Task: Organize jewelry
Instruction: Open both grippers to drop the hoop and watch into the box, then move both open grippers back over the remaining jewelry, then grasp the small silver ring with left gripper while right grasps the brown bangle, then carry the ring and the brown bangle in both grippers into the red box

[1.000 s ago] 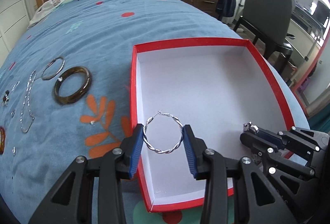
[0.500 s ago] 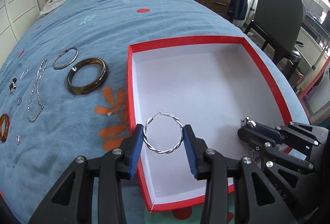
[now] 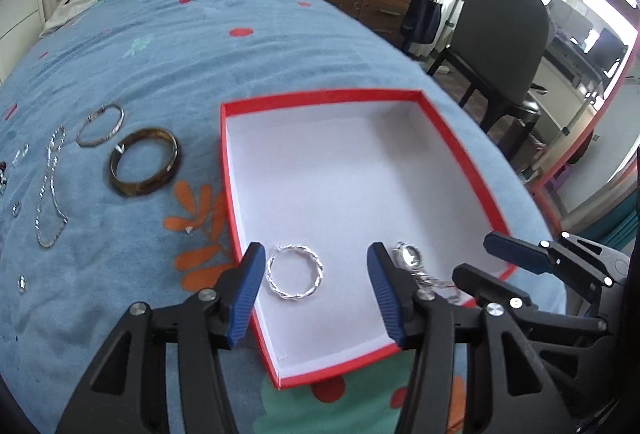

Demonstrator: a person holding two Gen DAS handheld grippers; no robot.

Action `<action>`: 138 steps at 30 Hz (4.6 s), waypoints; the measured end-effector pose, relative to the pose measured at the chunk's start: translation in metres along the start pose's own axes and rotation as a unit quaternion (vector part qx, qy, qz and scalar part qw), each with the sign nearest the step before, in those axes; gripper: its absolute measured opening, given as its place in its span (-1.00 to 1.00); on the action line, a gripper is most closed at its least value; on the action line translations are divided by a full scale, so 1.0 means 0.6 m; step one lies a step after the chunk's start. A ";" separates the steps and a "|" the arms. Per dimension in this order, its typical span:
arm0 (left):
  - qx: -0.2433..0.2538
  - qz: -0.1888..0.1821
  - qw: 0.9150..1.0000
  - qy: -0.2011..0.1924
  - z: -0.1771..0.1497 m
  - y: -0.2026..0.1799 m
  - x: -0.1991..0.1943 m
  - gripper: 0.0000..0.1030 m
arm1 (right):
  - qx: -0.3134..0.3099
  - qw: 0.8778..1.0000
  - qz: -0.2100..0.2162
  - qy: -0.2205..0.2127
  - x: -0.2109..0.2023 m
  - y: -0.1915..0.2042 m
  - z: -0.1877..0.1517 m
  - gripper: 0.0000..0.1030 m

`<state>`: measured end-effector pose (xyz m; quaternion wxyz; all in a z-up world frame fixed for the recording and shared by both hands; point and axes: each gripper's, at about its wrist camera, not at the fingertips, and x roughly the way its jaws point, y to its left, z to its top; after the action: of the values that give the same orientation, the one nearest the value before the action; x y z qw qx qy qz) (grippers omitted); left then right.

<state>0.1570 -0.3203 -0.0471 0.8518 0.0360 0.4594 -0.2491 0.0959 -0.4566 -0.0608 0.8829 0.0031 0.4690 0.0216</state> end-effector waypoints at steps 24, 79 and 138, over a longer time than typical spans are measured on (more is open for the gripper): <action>-0.027 0.113 0.985 -0.124 -0.144 0.274 -0.392 -0.01 | -0.024 0.989 0.002 -0.145 -0.263 0.237 0.013 0.19; -0.122 0.109 0.986 -0.016 -0.128 0.486 -0.052 -0.65 | -0.081 0.993 0.051 0.070 0.272 0.346 0.242 -0.62; 0.052 -0.025 0.998 -0.020 0.051 0.021 0.026 -0.65 | 0.021 0.999 0.009 0.025 0.082 -0.012 0.099 -0.81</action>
<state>0.1931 -0.3241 -0.0439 0.8513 0.0636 0.4295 -0.2946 0.1727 -0.4610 -0.0686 0.8703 0.0253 0.4914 0.0203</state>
